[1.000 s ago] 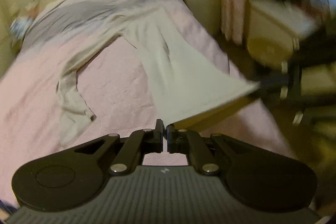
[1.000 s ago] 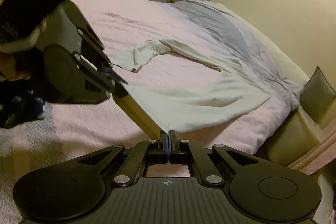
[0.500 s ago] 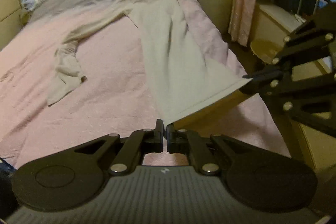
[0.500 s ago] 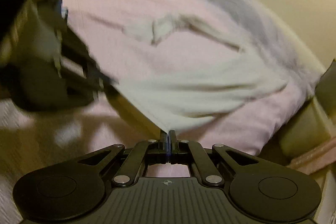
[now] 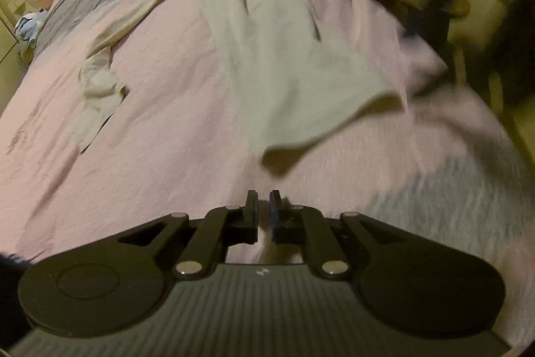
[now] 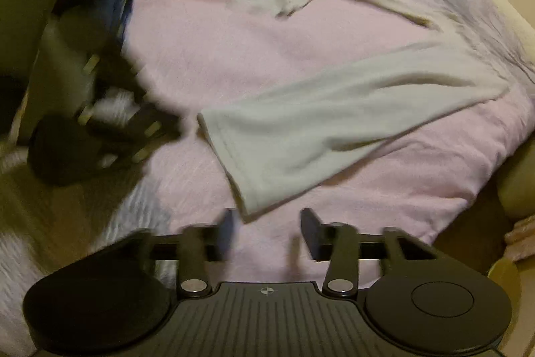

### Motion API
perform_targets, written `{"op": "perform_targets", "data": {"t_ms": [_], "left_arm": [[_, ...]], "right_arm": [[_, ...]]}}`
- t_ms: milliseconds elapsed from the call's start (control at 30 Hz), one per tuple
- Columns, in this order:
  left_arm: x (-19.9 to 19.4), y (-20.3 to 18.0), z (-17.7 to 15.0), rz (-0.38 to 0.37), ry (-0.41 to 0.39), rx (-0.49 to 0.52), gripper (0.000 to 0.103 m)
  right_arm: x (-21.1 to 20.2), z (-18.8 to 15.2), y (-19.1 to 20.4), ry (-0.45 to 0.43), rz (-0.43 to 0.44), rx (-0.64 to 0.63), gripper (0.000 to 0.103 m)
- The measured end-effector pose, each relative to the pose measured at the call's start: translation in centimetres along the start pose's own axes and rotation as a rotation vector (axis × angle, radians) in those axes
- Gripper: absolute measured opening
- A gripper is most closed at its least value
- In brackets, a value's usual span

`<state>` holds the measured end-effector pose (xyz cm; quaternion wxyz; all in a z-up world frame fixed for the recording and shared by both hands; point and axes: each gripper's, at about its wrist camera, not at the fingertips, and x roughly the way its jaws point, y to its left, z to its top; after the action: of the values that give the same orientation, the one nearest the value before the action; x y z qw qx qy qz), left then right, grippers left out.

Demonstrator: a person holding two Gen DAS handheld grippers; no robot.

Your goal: Fold clothes

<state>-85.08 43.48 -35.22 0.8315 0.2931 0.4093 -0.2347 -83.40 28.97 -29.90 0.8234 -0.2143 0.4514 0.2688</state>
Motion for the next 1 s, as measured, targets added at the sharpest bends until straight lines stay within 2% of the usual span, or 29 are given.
{"op": "perform_targets", "data": {"t_ms": [33, 100, 167, 233, 300, 367, 400, 467, 533, 633, 767, 900, 933, 1000], "left_arm": [[-0.5, 0.3, 0.2, 0.006, 0.011, -0.019, 0.007], [-1.3, 1.4, 1.2, 0.003, -0.001, -0.121, 0.007], [-1.5, 2.8, 2.7, 0.000, -0.067, -0.260, 0.007], [-0.4, 3.6, 4.4, 0.007, -0.125, -0.358, 0.007], [1.3, 3.8, 5.3, -0.026, -0.127, -0.419, 0.008], [3.5, 3.2, 5.1, -0.115, -0.029, -0.458, 0.012], [4.0, 2.6, 4.7, -0.120, 0.017, -0.452, 0.012], [3.7, 1.9, 4.6, -0.082, 0.057, -0.435, 0.012], [2.8, 2.1, 5.5, -0.052, 0.102, -0.489, 0.012], [1.9, 3.5, 8.2, 0.038, 0.116, -0.638, 0.012], [4.4, 5.1, 12.8, 0.134, 0.153, -0.847, 0.013], [7.4, 5.8, 18.2, 0.250, 0.171, -1.014, 0.021], [7.9, 6.0, 19.4, 0.271, 0.173, -1.056, 0.021], [8.6, 6.3, 21.4, 0.293, 0.171, -1.145, 0.028]], "right_arm": [[-0.7, 0.3, -0.9, -0.027, 0.003, 0.019, 0.049], [-1.7, 1.0, -2.4, -0.092, -0.006, 0.046, 0.049], [-1.1, 1.8, -3.5, -0.141, 0.017, 0.077, 0.049], [1.0, 2.2, -4.5, -0.140, 0.047, 0.128, 0.049], [3.4, 2.1, -4.5, -0.073, 0.089, 0.117, 0.049], [5.1, 1.5, -4.0, 0.025, 0.143, 0.050, 0.049], [5.5, 1.3, -3.8, 0.064, 0.169, 0.014, 0.049], [4.4, 1.6, -4.7, 0.072, 0.215, -0.036, 0.049], [3.2, 2.4, -6.7, 0.047, 0.206, -0.047, 0.049], [2.8, 3.7, -11.3, 0.005, 0.121, -0.016, 0.049], [6.5, 5.3, -19.1, 0.102, 0.123, 0.011, 0.049], [8.2, 7.8, -27.6, 0.100, 0.144, 0.012, 0.049], [8.7, 8.6, -29.9, 0.100, 0.144, 0.006, 0.049], [10.0, 10.4, -34.3, 0.115, 0.138, -0.016, 0.049]]}}
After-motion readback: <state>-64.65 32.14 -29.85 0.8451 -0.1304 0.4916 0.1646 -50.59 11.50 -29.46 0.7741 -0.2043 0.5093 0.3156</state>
